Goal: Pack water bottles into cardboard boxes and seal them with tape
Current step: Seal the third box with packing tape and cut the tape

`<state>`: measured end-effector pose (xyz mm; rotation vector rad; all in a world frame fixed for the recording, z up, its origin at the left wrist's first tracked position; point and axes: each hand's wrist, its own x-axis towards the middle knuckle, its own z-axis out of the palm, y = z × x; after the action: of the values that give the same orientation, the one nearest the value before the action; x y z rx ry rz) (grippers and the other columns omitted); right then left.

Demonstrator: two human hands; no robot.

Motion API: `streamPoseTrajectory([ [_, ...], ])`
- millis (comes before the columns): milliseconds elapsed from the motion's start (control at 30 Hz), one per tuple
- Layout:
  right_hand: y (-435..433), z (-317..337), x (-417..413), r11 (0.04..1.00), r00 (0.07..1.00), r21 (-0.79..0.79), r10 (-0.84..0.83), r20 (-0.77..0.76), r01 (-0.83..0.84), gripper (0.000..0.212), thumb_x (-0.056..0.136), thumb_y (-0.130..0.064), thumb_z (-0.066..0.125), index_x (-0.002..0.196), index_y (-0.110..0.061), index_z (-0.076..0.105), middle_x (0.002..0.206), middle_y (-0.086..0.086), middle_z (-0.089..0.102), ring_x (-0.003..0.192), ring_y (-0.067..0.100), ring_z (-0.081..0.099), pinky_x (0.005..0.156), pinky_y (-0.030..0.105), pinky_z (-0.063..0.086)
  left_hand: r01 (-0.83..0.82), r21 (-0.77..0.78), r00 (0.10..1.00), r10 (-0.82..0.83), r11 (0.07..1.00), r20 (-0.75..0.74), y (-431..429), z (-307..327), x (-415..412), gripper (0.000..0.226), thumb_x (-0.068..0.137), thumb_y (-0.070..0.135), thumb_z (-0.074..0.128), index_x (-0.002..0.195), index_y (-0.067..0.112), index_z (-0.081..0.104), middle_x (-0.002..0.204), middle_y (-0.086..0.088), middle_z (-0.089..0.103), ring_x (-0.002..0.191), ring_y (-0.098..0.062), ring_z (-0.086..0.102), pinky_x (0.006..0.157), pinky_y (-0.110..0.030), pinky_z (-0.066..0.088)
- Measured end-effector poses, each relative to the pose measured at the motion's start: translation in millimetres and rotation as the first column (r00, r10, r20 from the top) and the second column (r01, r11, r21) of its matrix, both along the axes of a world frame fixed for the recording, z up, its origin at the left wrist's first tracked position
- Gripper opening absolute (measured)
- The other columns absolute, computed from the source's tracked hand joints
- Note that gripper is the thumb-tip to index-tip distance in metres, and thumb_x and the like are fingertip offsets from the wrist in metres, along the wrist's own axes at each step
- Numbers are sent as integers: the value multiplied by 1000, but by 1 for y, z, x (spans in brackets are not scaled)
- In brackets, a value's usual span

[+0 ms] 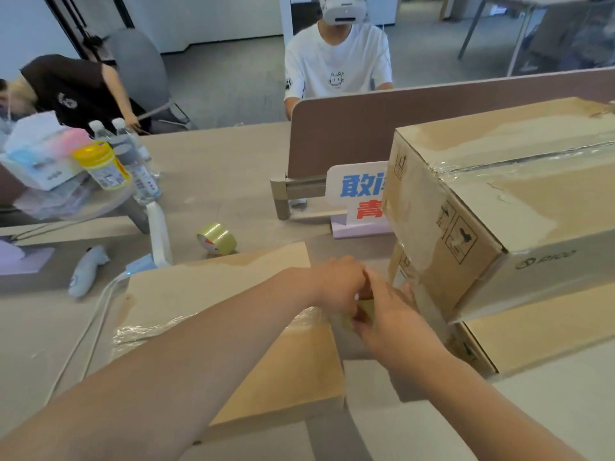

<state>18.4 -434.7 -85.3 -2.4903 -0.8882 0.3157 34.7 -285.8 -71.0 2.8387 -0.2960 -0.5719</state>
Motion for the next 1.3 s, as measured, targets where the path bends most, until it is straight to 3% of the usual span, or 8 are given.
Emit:
streamPoseTrajectory([
  [67, 1, 1, 5, 997, 993, -73, 1, -118, -9, 72, 89, -37, 58, 146, -24, 18, 127, -7, 53, 125, 18, 45, 118, 37, 14, -36, -23, 998, 37, 999, 47, 3, -4, -7, 30, 72, 29, 70, 100, 19, 73, 113, -1, 59, 111, -24, 47, 99, -38, 39],
  [133, 4, 5, 7, 998, 968, -65, -11, -252, -5, 62, 89, -36, 60, 140, -26, 25, 113, -5, 50, 106, 18, 50, 95, 33, 39, -136, -70, 984, 143, 988, 105, 8, -2, -14, 35, 72, 35, 74, 105, 27, 71, 128, 2, 51, 123, -19, 39, 106, -33, 30],
  [233, 13, 5, 9, 997, 948, -70, 13, -318, -37, 57, 88, -36, 62, 136, -27, 31, 113, 0, 53, 103, 19, 52, 81, 30, 41, -274, -56, 954, 278, 960, 111, 15, -2, -29, 49, 73, 45, 74, 119, 34, 61, 148, -2, 34, 138, -21, 25, 115, -38, 17],
  [367, 13, 2, 9, 981, 967, -175, 32, -255, -79, 43, 91, -31, 58, 129, -13, 48, 121, 9, 55, 114, 29, 54, 90, 35, 47, -455, -67, 887, 458, 888, 48, 12, -5, -51, 75, 79, 49, 70, 144, 37, 34, 159, -6, 10, 147, -22, 4, 118, -46, -1],
  [533, 11, -3, 12, 956, 983, -282, 33, -182, -84, 44, 94, -32, 52, 131, -11, 41, 135, 9, 43, 128, 31, 39, 99, 38, 39, -775, -26, 629, 775, 631, 57, -6, -10, -52, 85, 83, 35, 59, 152, 34, 9, 160, -5, -14, 147, -26, -15, 117, -49, -6],
  [833, 18, -5, 15, 951, 967, -303, -17, -253, -62, 32, 85, -25, 46, 113, -18, 60, 119, 8, 62, 109, 30, 59, 89, 32, 46, -797, 15, 594, 779, 604, 202, -22, -30, -56, 69, 96, 44, 39, 153, 31, 2, 160, -3, -16, 147, -25, -17, 116, -49, -10],
  [1167, 18, -5, 23, 911, 967, -389, 36, -252, -136, 32, 91, -27, 47, 116, -15, 63, 125, 8, 61, 116, 25, 58, 93, 29, 46, -812, 35, 578, 794, 583, 186, -25, -26, -54, 75, 94, 43, 46, 153, 31, 2, 159, -2, -20, 146, -25, -18, 116, -49, -9],
  [1300, 16, -13, 30, 892, 954, -436, -18, -298, -120, 31, 93, -27, 49, 118, -12, 60, 122, 9, 61, 113, 23, 59, 76, 26, 41, -819, 50, 570, 800, 571, 187, -26, -27, -51, 75, 94, 42, 47, 152, 33, 1, 159, -1, -20, 146, -25, -19, 116, -49, -10],
])
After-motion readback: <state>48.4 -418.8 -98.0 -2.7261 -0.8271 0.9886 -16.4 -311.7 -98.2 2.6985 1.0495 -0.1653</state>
